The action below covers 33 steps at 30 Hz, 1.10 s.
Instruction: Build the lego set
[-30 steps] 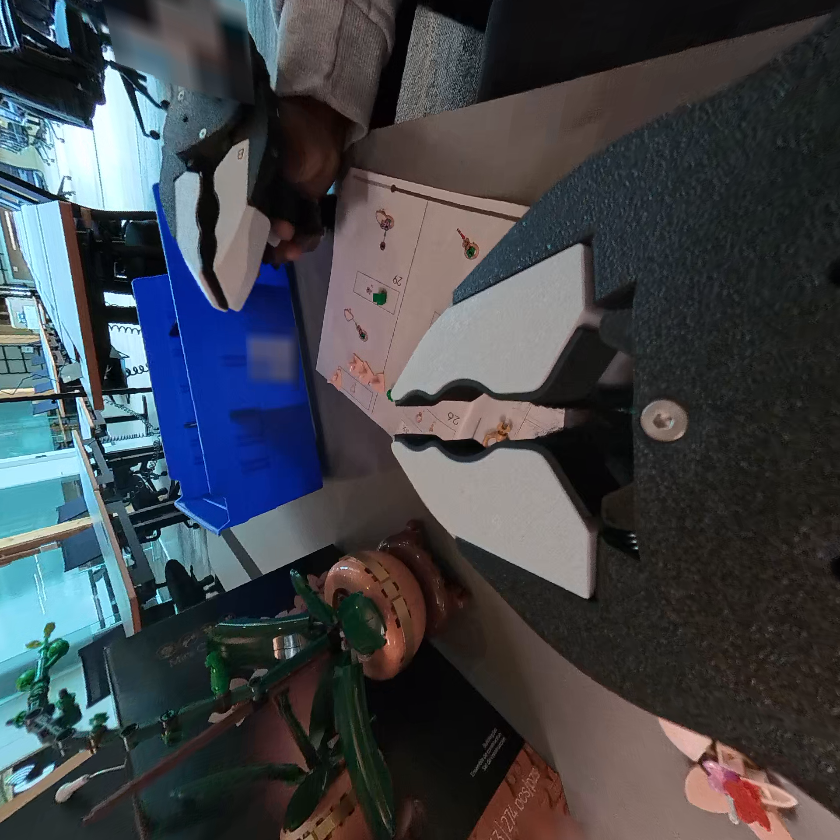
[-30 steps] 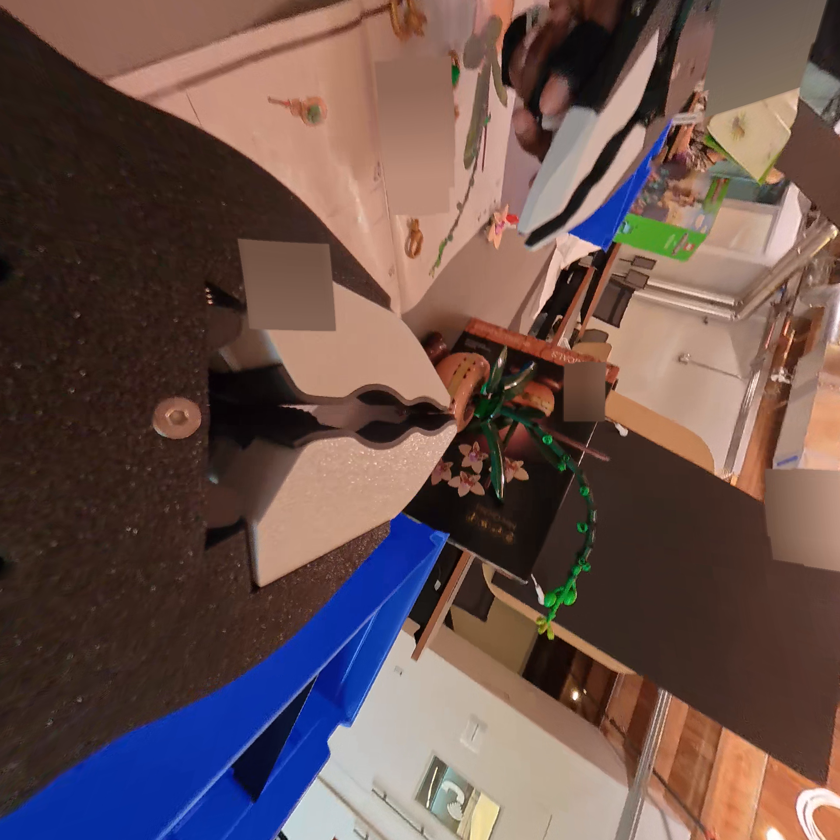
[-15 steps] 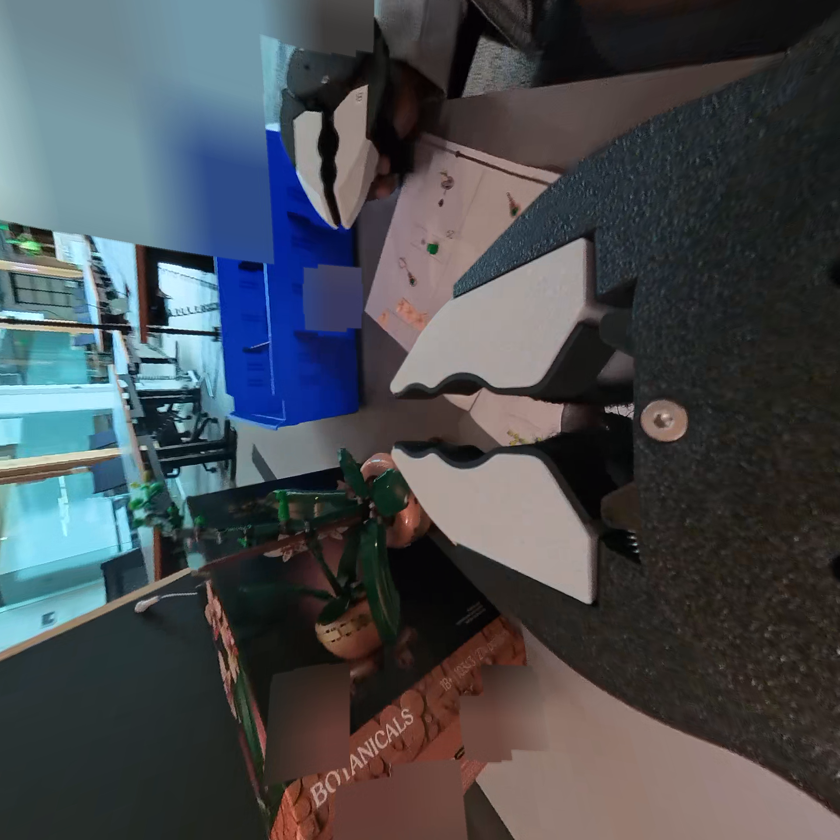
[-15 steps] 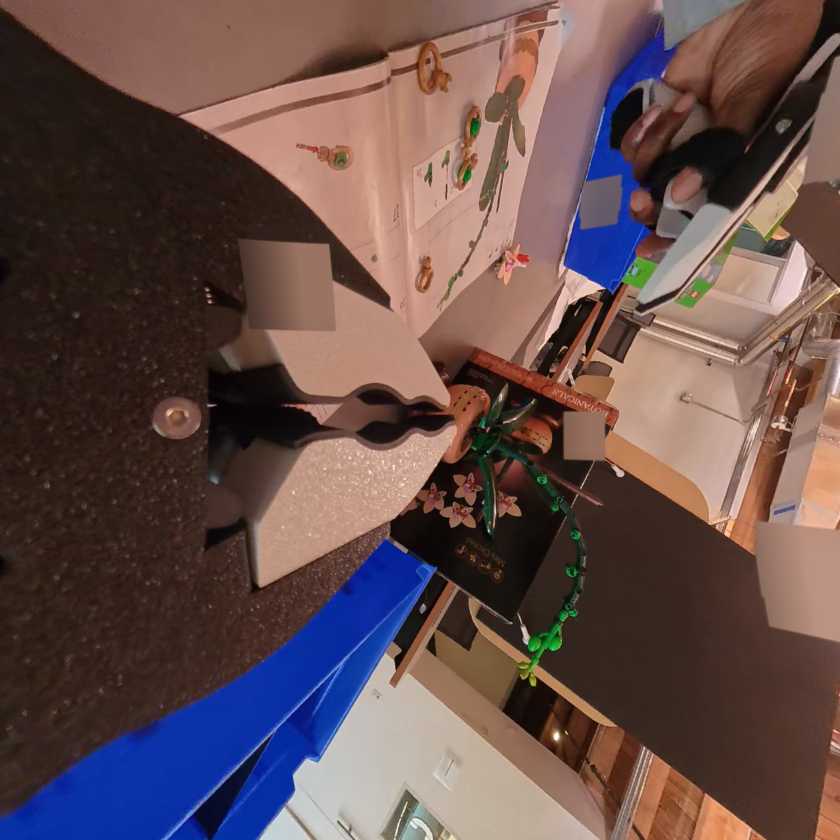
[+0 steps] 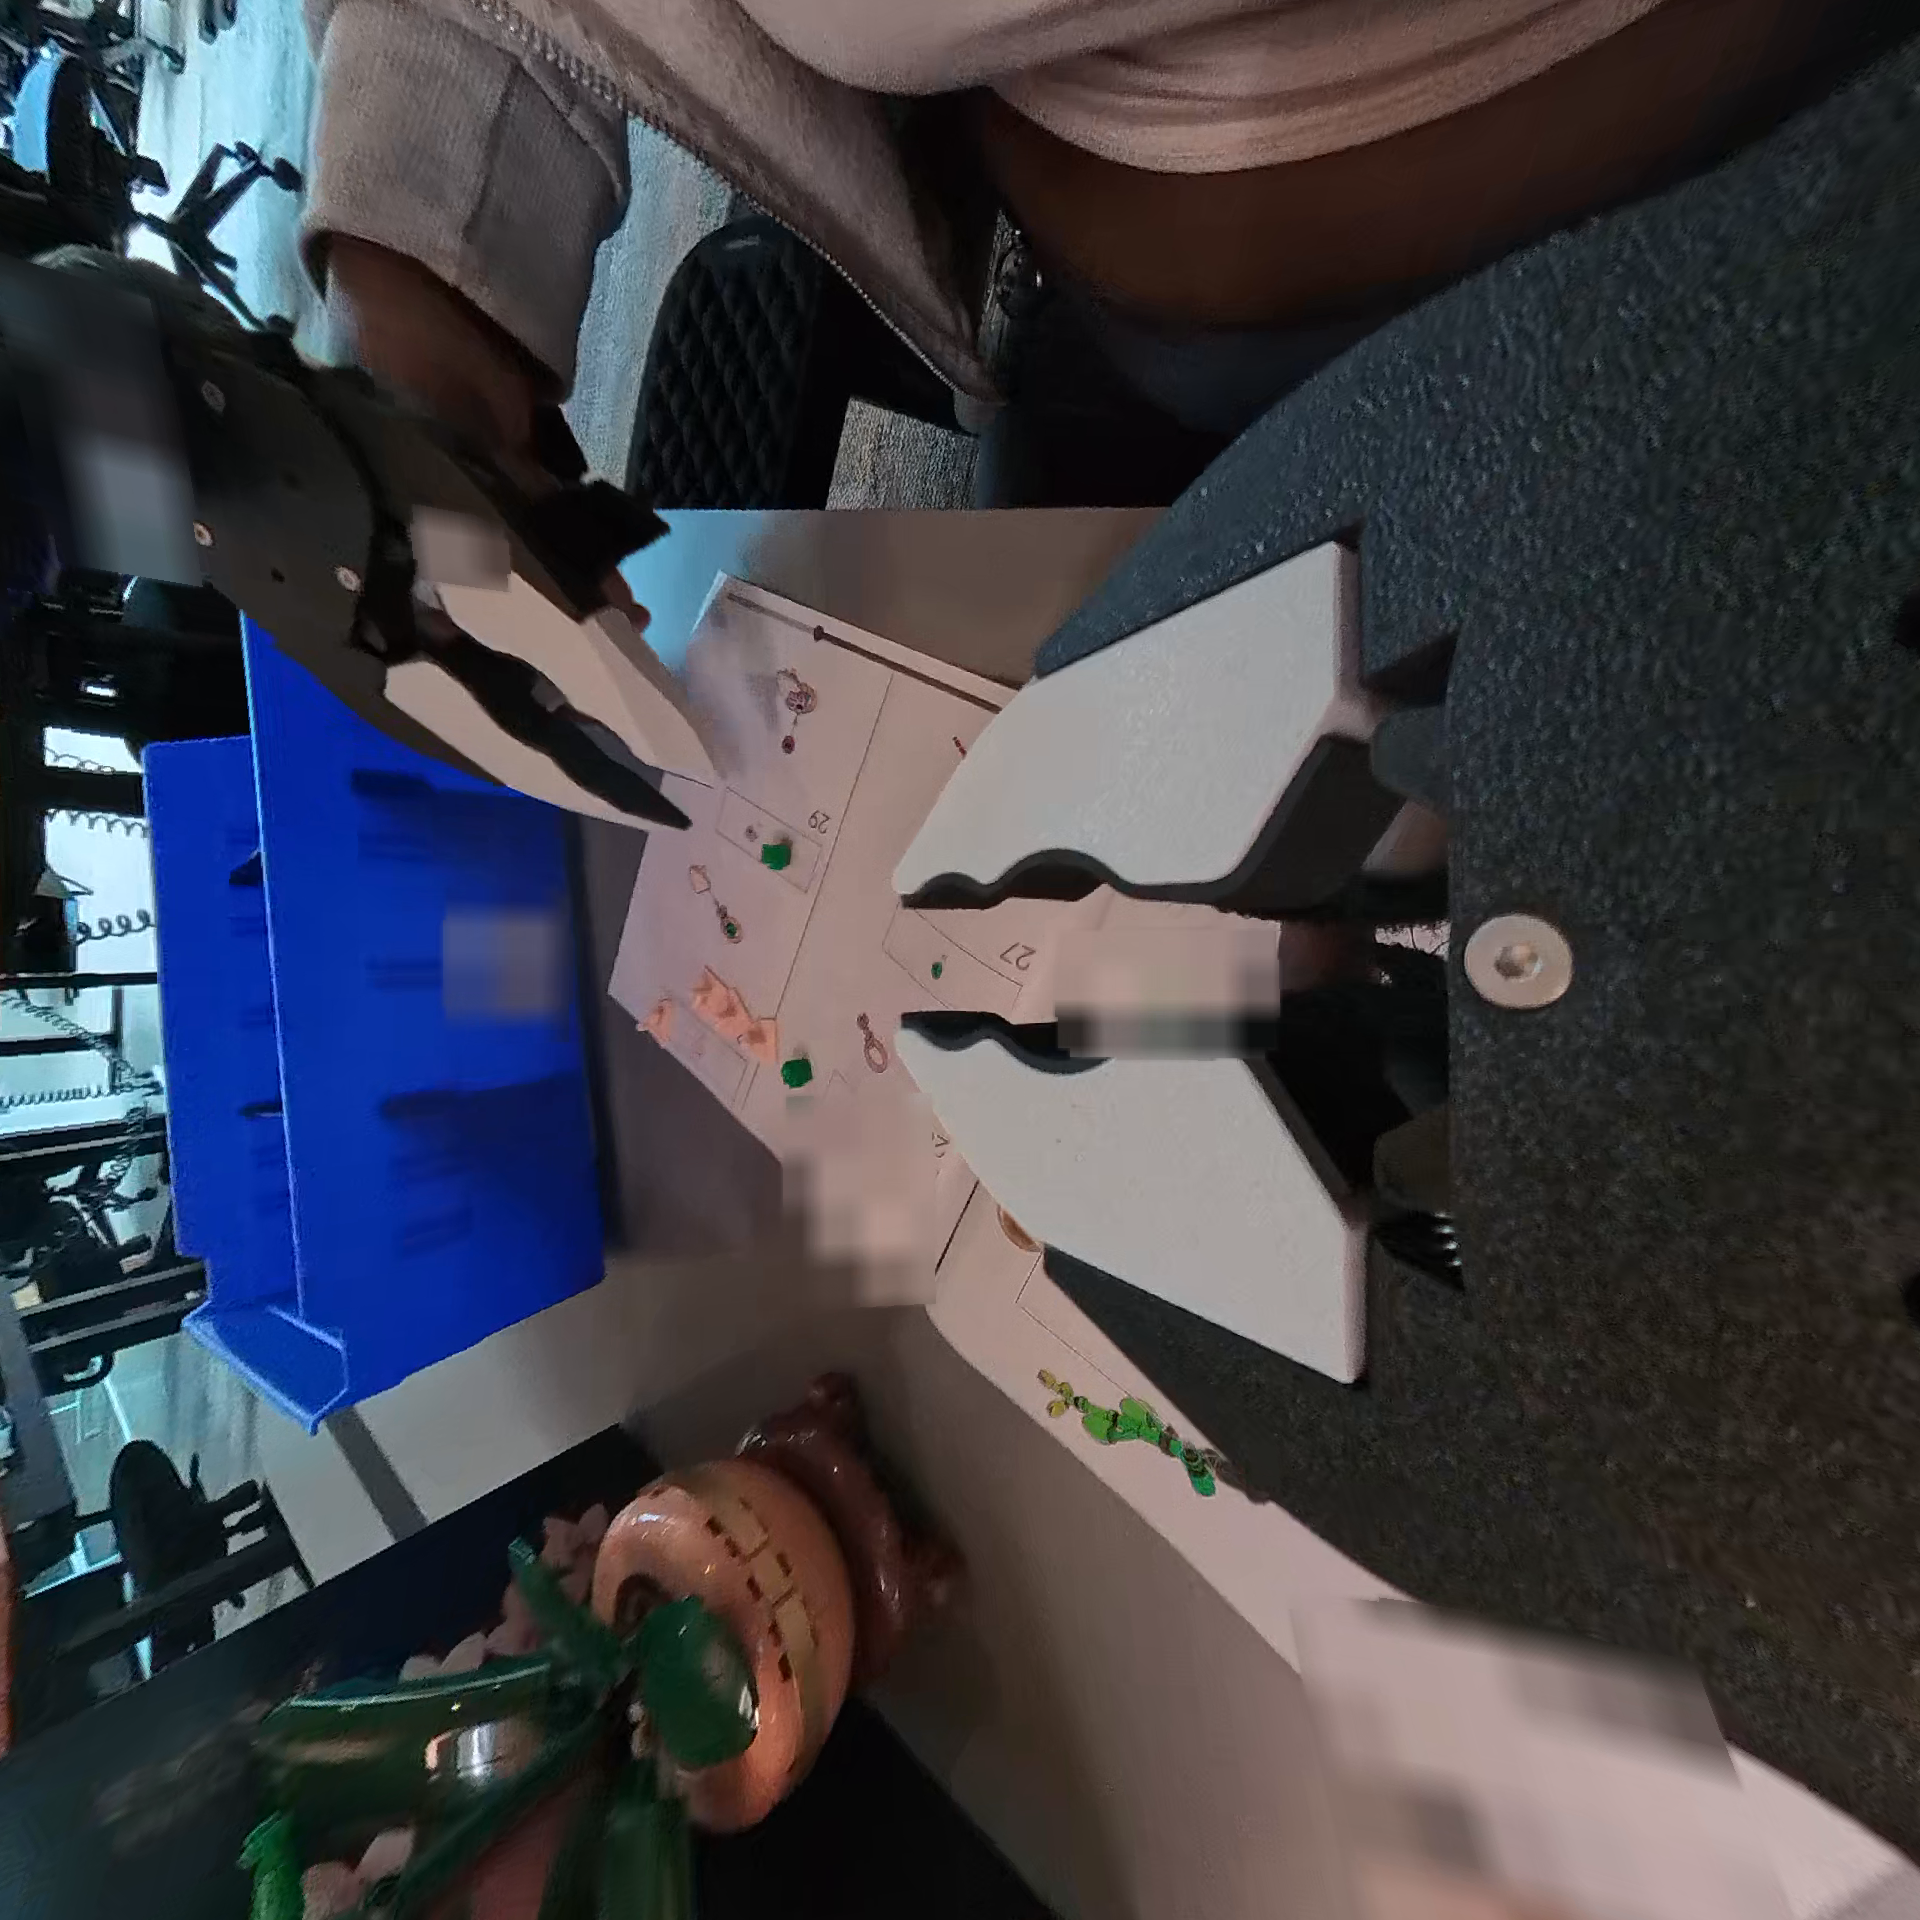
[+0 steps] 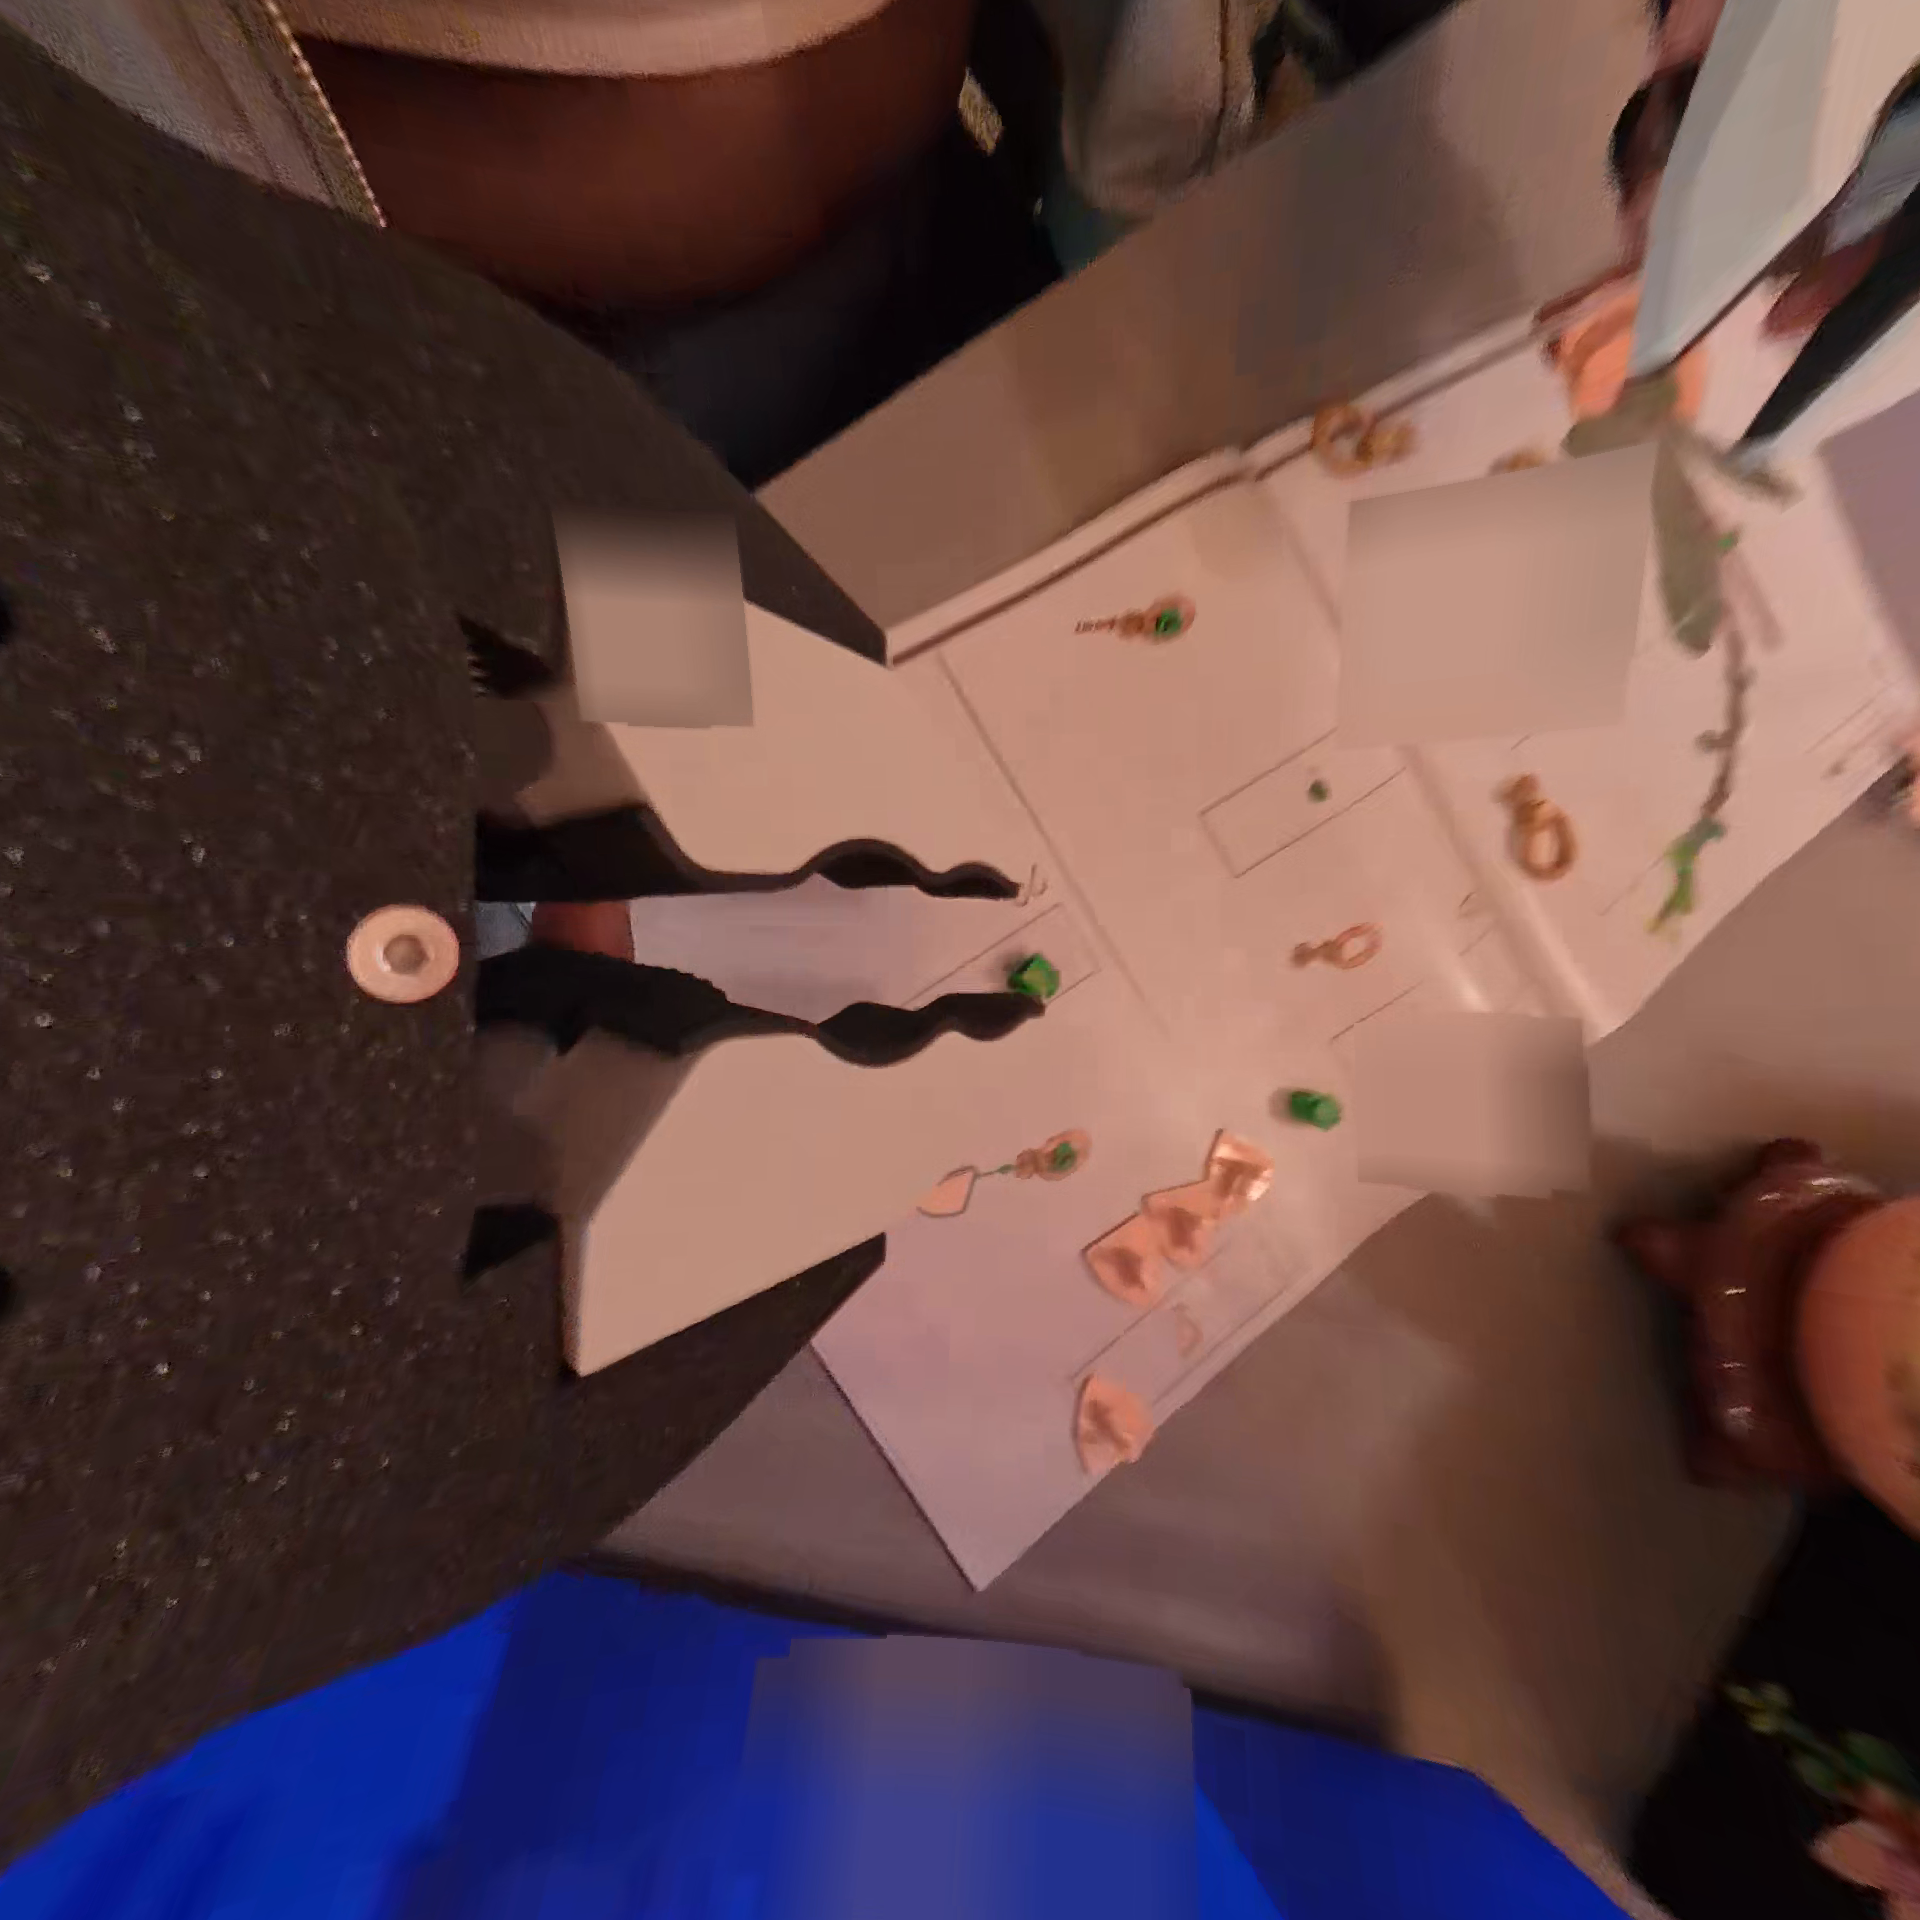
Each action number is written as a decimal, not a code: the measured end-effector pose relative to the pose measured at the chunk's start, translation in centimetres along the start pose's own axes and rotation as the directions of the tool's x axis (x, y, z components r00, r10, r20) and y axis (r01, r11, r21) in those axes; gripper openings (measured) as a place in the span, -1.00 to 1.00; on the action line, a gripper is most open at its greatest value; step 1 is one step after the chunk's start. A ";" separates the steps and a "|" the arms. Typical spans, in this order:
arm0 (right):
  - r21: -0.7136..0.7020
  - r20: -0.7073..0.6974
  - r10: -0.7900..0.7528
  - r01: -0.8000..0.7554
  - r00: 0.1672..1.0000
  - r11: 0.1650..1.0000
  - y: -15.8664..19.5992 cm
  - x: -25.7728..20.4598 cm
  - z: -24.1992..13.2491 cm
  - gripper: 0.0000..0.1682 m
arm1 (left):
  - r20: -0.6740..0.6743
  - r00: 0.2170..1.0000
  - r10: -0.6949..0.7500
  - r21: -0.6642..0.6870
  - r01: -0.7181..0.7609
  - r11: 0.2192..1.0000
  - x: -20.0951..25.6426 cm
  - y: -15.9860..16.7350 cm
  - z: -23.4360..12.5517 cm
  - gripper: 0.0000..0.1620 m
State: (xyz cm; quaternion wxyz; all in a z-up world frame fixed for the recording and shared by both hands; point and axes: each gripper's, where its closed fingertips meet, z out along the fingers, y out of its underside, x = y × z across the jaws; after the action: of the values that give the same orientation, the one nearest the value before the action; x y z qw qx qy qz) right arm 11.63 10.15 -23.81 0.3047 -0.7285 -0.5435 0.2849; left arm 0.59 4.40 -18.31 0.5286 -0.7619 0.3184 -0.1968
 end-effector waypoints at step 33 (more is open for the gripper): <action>-0.193 0.416 -0.505 0.616 0.757 0.764 -7.2 -3.4 11.7 -0.98 | 0.073 0.995 -0.060 -0.117 0.069 0.991 -3.2 4.0 0.5 -0.74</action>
State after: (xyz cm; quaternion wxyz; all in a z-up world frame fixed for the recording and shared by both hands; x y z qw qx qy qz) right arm -2.40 10.04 -25.73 0.1567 -0.5078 -0.8211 0.2084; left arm -2.53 6.04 -22.14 0.4862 -0.8084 0.2862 -0.1677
